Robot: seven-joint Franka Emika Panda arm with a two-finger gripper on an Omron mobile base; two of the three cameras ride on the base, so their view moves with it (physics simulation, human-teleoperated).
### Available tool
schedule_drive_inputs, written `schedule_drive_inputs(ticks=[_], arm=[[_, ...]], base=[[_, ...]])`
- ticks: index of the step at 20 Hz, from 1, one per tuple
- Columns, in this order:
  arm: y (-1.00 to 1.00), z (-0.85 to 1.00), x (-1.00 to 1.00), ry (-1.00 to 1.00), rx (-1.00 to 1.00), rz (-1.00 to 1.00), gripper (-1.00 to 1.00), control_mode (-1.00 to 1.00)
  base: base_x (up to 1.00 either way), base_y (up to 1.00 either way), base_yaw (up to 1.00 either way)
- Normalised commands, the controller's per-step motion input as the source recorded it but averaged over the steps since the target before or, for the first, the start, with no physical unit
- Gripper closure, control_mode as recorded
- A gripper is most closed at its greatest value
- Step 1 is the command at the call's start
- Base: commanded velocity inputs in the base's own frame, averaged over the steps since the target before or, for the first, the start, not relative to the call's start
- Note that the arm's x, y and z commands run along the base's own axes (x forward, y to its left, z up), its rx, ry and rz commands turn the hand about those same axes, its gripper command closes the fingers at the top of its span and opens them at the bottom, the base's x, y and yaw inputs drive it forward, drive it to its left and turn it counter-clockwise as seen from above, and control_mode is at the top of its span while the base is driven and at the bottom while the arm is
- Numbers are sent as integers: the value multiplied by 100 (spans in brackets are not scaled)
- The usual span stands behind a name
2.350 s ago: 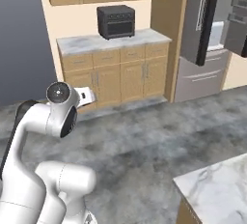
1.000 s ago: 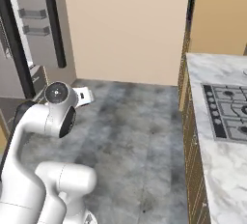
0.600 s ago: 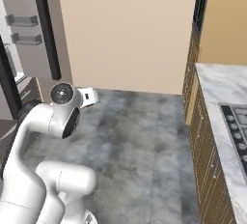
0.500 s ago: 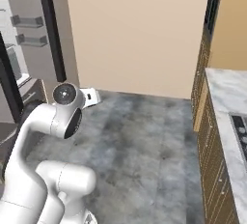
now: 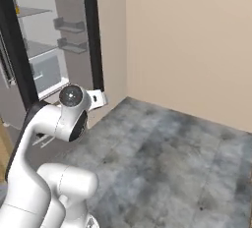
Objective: Take the cheese, fish, and mushroom from the fridge and place them on the plate on the dining counter to create an appetizer plate.
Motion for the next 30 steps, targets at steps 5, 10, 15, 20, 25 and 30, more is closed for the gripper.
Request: schedule_drive_inputs(ticks=[5, 10, 15, 20, 25, 30], arm=[[0, 0, 0, 0, 0, 0, -100, 100], [0, 0, 0, 0, 0, 0, -100, 100], [0, 0, 0, 0, 0, 0, -100, 100], [0, 0, 0, 0, 0, 0, -100, 100], [0, 0, 0, 0, 0, 0, -100, 100], [0, 0, 0, 0, 0, 0, -100, 100]], base=[[72, -41, 53], [57, -57, 48], [47, -54, 47], [50, -59, 50], [53, -67, 51], [48, -33, 43]])
